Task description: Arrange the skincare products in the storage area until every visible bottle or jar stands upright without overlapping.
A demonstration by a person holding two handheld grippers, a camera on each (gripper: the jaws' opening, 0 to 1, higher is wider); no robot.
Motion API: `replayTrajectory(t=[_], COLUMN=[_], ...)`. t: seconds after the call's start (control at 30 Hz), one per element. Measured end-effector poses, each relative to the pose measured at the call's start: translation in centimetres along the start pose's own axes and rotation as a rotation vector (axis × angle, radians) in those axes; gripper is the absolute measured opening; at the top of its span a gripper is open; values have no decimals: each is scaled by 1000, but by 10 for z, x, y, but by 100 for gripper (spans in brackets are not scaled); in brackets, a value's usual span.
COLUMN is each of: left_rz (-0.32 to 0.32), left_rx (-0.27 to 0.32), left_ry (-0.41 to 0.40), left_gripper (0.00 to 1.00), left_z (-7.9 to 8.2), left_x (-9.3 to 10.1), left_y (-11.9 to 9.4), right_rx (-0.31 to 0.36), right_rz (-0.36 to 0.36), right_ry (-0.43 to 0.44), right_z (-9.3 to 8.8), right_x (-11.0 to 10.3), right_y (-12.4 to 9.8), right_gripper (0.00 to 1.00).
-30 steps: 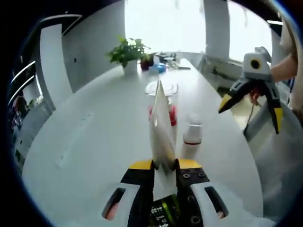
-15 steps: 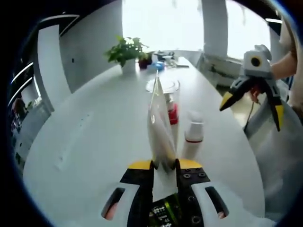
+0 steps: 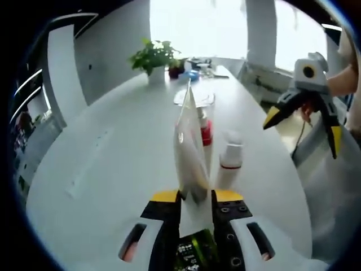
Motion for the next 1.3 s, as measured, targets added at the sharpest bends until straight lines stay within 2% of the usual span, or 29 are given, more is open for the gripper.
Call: replayTrajectory(t=[0.3,0.6,1.0,1.3], left_rz=[28,77,148,243], left_rx=[3,-10,21,57], left_ry=[-29,-82,-204,-313], left_gripper=[30,44,61,75], left_z=[-1,-11,-23,-32], left_x=[10,23,43,64], left_y=[-13,-30,-55,-79], right_rx=[10,17,37,37], right_rz=[9,21,36,46], right_ry=[-6,-17,-24,-32], right_z=[3,5,9,9], right_x=[-4,-7,-12,-18], right_y=[1,0,0,0], right_gripper=[86,86,86,88])
Point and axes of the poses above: the point that each gripper's makers call its tool centre point, and the gripper's own axes: y roughly forward along the fingers, x roughly to its right, z roughly out of its top, the point moved 3 cm from there along -y, roughly backward along the fingers, and after that the axes turned 11 degrees about x, right-handed, at the moved point
